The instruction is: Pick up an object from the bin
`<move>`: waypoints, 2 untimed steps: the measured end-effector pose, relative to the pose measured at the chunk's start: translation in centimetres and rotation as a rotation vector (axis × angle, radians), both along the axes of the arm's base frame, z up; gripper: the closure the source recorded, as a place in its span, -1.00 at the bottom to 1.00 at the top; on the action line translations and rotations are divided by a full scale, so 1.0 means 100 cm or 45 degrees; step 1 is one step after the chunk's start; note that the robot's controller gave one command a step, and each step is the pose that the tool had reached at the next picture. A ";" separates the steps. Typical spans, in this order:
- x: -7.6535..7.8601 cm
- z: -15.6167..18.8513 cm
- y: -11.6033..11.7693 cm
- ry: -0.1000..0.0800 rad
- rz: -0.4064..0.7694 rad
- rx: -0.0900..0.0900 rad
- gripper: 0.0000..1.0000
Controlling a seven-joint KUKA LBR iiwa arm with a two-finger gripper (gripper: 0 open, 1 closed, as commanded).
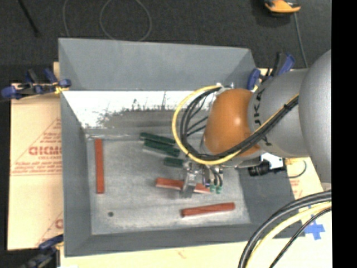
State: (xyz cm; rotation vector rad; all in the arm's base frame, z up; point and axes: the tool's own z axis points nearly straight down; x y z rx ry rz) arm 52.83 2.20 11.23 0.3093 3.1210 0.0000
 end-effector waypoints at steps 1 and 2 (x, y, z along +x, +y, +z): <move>0.002 0.052 -0.001 -0.004 0.010 0.001 1.00; 0.004 0.073 -0.001 -0.001 0.019 0.001 1.00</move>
Offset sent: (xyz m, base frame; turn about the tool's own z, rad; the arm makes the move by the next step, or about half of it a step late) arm 0.0001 -0.0001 0.0489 0.0000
